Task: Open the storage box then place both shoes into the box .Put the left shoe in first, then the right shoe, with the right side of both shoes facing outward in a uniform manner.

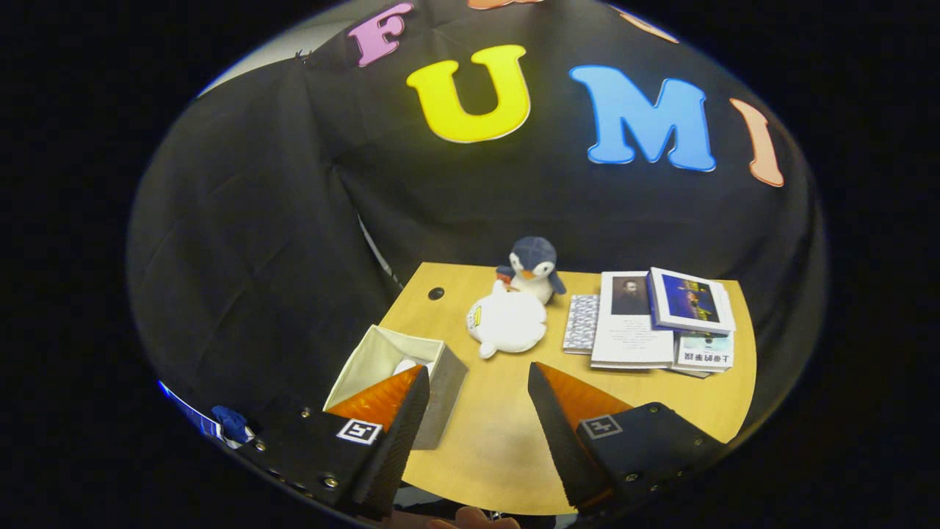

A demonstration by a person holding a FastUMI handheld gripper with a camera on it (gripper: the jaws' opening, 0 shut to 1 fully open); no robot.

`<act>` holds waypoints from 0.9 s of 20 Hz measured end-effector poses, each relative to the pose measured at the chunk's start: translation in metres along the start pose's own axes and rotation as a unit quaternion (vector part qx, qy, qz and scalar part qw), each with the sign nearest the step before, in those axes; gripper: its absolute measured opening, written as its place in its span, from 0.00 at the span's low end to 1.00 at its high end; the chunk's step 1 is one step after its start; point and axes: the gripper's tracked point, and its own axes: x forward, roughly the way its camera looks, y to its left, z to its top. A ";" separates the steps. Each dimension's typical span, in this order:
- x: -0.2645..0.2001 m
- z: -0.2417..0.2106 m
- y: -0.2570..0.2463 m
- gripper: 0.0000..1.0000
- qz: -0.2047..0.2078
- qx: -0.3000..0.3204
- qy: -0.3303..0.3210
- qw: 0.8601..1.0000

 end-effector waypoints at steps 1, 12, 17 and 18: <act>-0.015 0.004 -0.010 0.83 -0.012 0.005 -0.024 1.000; -0.185 0.024 -0.060 0.83 -0.127 -0.020 -0.325 0.937; -0.203 0.002 -0.067 0.83 -0.143 0.010 -0.348 0.927; -0.204 -0.002 -0.071 0.83 -0.152 0.013 -0.346 0.926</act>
